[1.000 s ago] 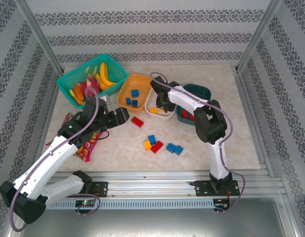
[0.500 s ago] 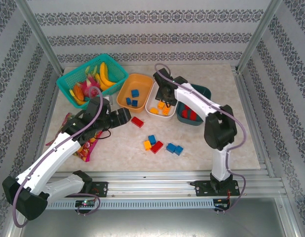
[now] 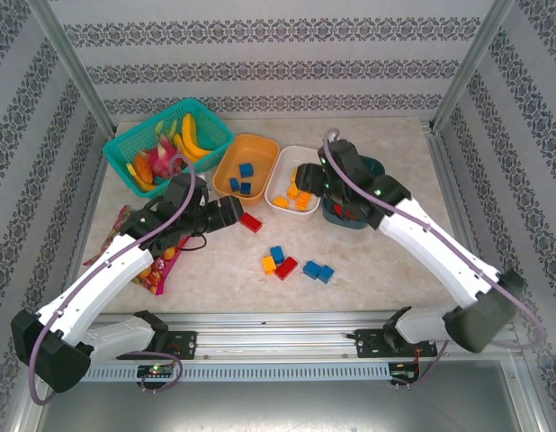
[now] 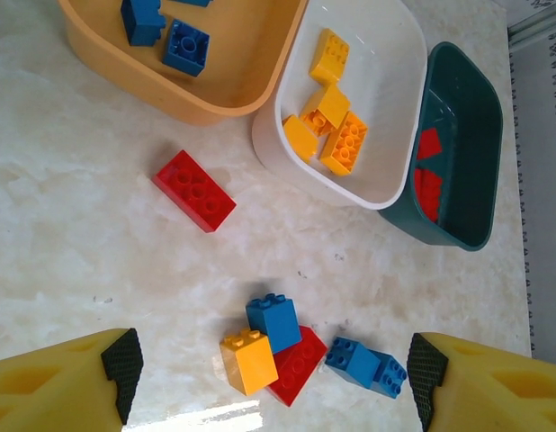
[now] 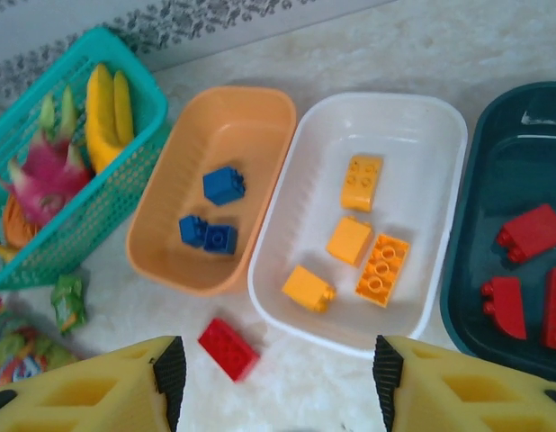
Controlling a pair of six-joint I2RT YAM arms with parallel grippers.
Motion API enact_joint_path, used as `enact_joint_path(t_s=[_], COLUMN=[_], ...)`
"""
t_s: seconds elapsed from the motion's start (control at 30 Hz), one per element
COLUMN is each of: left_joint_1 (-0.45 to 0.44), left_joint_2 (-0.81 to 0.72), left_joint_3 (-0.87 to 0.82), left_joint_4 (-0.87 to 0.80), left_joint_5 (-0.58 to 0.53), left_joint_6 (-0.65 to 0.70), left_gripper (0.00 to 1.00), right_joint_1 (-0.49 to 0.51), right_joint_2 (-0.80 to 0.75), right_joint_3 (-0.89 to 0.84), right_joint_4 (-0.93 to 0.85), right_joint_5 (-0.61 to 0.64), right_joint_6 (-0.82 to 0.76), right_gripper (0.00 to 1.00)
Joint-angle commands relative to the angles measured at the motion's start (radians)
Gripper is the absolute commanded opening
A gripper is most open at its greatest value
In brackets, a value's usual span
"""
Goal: Sort the legos into containers by color
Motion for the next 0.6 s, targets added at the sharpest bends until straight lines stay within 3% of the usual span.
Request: enact_joint_path(t_s=[0.0,0.3,0.57], left_joint_1=[-0.036,-0.157,-0.257], left_joint_2=[0.025,0.224,0.565], left_joint_3=[-0.011,0.013,0.232], left_joint_4=[-0.003,-0.036,-0.175], left_joint_5=[0.007,0.019,-0.066], left_joint_6=[-0.022,-0.002,-0.084], left_gripper=[0.79,0.76,0.78], right_joint_1=[0.017,0.049,0.052], right_joint_2=[-0.105,-0.353,-0.442], right_joint_3=[-0.13,-0.401,-0.51], right_joint_4=[0.045,-0.077,-0.112], right_joint_5=[-0.095,-0.226,-0.276], right_joint_6=[-0.057,-0.014,0.018], right_gripper=[0.62,0.62,0.63])
